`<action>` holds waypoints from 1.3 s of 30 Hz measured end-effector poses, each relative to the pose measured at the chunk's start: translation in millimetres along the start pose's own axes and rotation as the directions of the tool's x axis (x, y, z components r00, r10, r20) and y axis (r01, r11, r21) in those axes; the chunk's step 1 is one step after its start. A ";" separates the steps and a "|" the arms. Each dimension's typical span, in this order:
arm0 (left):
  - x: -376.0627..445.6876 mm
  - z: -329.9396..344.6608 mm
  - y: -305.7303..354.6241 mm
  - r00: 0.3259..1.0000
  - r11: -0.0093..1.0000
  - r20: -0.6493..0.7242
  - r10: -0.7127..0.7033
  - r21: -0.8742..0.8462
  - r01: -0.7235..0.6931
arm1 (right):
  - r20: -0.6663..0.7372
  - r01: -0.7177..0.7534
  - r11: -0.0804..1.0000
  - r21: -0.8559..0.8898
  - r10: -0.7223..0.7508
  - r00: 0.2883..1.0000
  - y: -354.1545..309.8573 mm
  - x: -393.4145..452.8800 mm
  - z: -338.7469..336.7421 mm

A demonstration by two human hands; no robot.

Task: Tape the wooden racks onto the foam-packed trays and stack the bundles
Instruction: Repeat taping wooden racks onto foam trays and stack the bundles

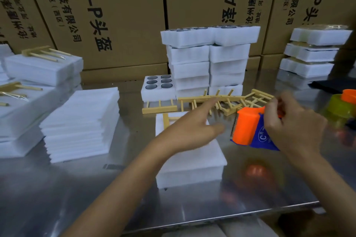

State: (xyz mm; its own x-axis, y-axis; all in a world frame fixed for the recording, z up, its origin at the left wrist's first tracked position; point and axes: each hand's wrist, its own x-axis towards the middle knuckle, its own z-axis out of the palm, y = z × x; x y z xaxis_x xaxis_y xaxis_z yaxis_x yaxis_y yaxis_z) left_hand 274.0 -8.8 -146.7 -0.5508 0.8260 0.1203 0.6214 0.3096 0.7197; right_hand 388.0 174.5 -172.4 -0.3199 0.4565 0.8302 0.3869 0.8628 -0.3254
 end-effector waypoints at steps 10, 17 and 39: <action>-7.2 -13.9 4.1 0.989 0.855 -0.116 -0.087 -0.518 0.015 | 0.056 0.059 0.981 0.185 -0.071 0.996 -35.0 18.3 -7.3; 5.9 -44.2 6.6 0.956 0.840 -0.208 -0.207 -0.539 0.065 | 0.283 0.023 0.975 0.222 -0.087 0.955 -55.1 55.3 11.6; 57.3 -0.9 9.2 0.941 0.718 0.049 -0.335 -0.633 0.289 | 0.849 -0.607 0.761 0.229 0.149 0.507 32.0 45.5 72.3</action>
State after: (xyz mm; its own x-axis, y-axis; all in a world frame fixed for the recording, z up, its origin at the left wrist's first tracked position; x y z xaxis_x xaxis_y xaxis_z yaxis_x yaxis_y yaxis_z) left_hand 247.6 40.9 -132.5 -0.6988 0.6968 -0.1616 -0.0655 0.1627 0.9845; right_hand 323.2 238.6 -177.7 -0.8386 0.5447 -0.0117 0.2908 0.4294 -0.8550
